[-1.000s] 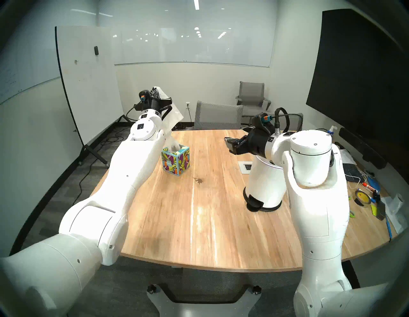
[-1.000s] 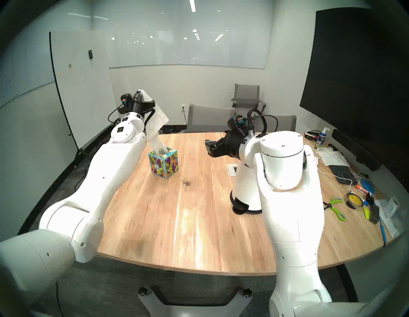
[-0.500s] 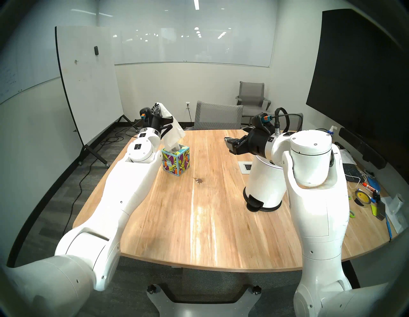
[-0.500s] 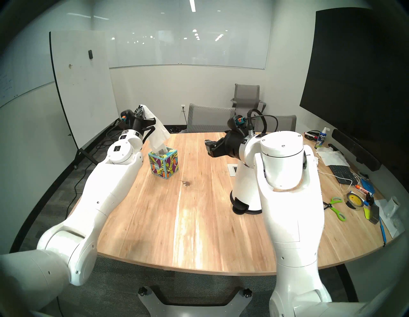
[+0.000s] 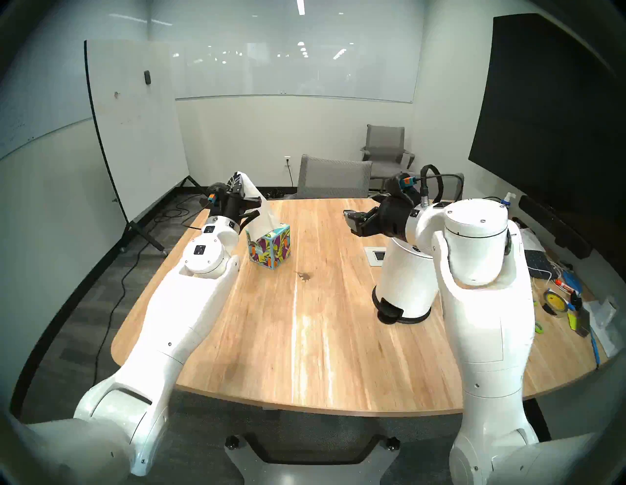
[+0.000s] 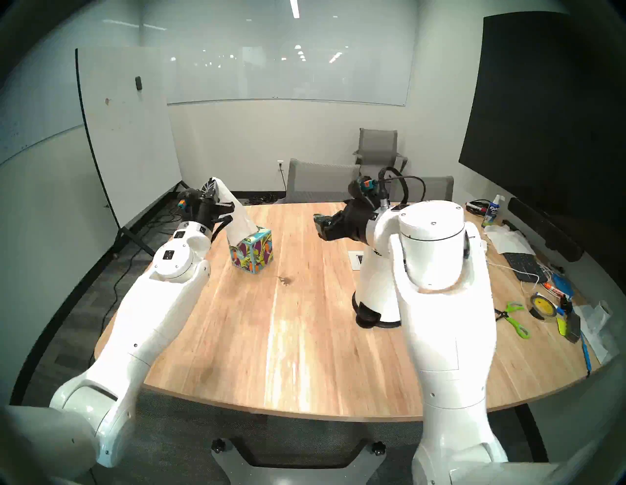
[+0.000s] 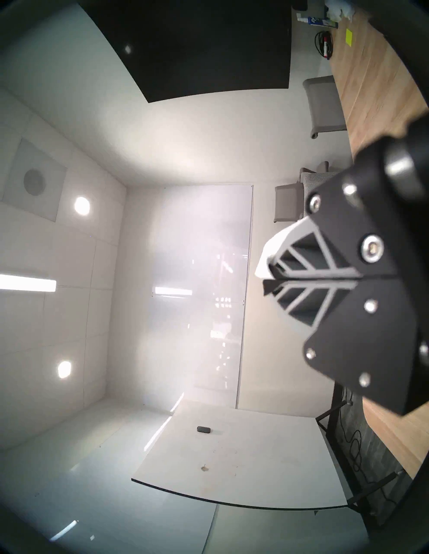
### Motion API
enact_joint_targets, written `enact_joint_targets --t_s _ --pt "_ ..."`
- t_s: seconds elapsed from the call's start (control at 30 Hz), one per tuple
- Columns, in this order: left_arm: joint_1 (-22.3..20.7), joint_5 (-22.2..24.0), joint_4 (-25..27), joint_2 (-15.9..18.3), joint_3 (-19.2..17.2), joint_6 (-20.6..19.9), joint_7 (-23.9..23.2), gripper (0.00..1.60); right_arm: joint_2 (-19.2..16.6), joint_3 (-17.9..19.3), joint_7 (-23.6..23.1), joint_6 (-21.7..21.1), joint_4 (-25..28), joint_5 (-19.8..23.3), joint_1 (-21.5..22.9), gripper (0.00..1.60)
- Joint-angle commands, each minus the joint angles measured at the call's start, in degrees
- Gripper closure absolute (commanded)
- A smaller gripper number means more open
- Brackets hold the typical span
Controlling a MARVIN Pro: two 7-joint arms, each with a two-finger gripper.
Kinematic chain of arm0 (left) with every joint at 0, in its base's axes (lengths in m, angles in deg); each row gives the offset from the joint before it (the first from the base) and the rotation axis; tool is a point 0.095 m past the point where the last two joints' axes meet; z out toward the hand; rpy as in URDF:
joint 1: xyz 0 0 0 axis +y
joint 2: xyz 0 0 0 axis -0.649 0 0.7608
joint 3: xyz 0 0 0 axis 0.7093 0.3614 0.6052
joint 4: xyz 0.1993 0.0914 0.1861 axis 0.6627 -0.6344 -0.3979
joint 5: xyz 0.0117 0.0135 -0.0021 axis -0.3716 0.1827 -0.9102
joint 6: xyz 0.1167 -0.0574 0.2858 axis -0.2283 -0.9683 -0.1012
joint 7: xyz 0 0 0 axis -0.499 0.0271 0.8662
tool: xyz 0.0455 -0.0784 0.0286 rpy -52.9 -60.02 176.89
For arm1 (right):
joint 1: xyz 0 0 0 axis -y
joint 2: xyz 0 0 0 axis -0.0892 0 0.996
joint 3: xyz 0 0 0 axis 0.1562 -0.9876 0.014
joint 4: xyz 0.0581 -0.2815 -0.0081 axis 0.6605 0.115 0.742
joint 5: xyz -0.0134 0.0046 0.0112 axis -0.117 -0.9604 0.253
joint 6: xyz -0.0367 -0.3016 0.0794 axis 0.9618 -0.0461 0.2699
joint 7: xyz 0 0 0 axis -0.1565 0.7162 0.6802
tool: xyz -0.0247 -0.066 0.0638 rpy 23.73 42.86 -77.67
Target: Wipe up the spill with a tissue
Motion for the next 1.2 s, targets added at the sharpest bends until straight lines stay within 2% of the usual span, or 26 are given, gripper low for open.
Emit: enact_joint_targets --t_s 0.0,0.07,0.27,0.37,0.53,0.7,0.93,1.03,1.17 --pt "3.98 -0.19 7.03 3.28 1.69 -6.21 -1.95 1.6 0.03 -0.02 -0.04 0.09 0.93 0.02 0.64 0.0" --pt "4.9 -1.11 8.41 4.18 2.51 -8.12 -1.85 1.6 0.03 -0.02 -0.04 0.08 0.94 0.02 0.64 0.0" --pt "2.47 -1.36 7.15 4.44 4.82 -14.05 -3.6 1.6 0.02 -0.02 -0.04 0.06 0.96 0.02 0.64 0.0" --pt "-0.03 -1.44 4.45 3.76 5.97 -17.03 -4.71 1.6 0.02 -0.02 -0.04 0.07 0.95 0.02 0.64 0.0" --pt "-3.34 -2.38 -0.48 2.81 7.71 -19.02 -6.21 1.6 0.03 -0.02 -0.04 0.08 0.94 0.02 0.64 0.0" --pt "-5.05 -1.72 -2.12 2.59 7.95 -21.98 -7.76 1.6 0.04 -0.01 -0.03 0.1 0.92 0.02 0.64 0.0" --pt "-5.73 -2.67 -0.9 2.95 7.51 -19.18 -8.46 1.6 0.05 -0.01 -0.03 0.13 0.88 0.03 0.63 0.0" --pt "-4.72 -2.55 2.99 3.77 6.62 -18.52 -9.05 1.6 0.06 -0.01 -0.02 0.14 0.86 0.03 0.63 0.0" --pt "-3.42 -2.31 5.69 4.75 5.83 -17.29 -10.31 1.6 0.05 -0.01 -0.02 0.14 0.87 0.03 0.63 0.0"
